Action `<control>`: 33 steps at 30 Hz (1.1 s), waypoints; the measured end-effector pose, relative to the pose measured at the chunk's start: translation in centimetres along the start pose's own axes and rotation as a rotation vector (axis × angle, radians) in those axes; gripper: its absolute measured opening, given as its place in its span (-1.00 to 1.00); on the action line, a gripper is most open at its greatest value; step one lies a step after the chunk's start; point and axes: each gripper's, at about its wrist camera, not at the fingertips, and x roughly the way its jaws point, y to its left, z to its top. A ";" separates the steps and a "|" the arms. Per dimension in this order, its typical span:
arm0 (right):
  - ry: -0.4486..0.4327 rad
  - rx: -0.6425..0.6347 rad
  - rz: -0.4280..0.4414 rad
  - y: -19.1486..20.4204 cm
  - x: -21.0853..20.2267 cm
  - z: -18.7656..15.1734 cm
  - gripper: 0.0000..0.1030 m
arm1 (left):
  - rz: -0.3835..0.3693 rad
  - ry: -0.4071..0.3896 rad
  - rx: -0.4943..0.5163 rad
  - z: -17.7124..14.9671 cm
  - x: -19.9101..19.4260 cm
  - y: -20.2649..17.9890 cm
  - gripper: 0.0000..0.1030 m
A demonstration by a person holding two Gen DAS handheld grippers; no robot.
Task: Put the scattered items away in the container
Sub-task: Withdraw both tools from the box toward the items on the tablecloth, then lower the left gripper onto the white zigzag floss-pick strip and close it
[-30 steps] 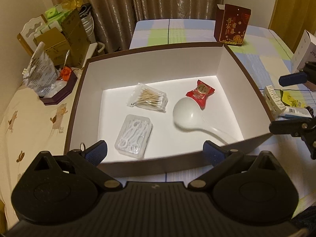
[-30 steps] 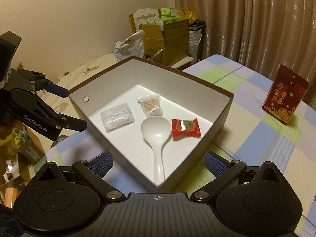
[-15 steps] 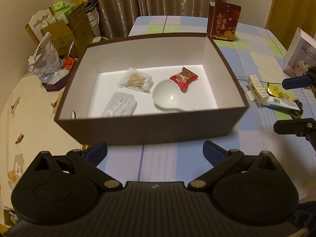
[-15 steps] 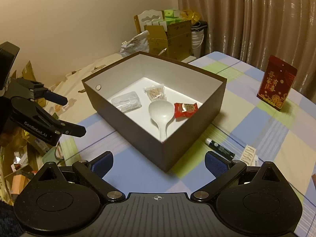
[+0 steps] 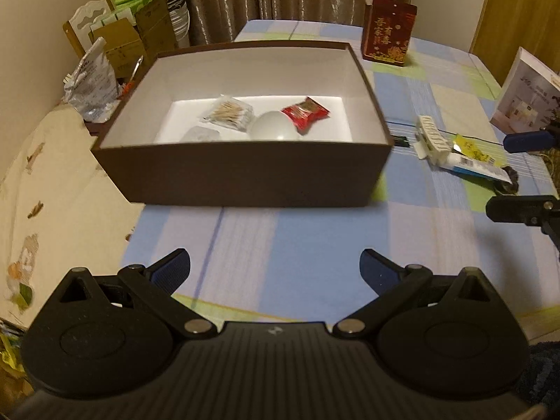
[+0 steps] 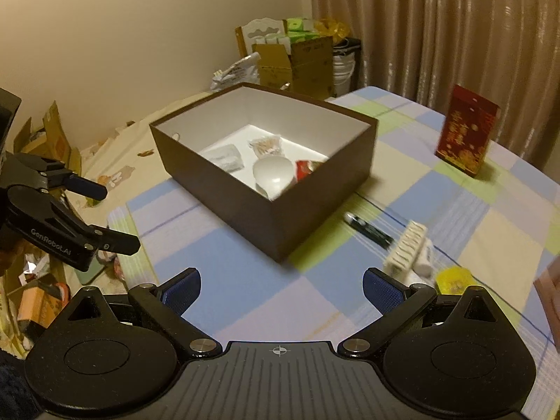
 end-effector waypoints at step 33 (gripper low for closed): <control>0.073 0.491 -0.332 -15.3 -5.9 -12.0 1.00 | -0.252 0.026 0.232 2.9 6.2 -17.4 0.86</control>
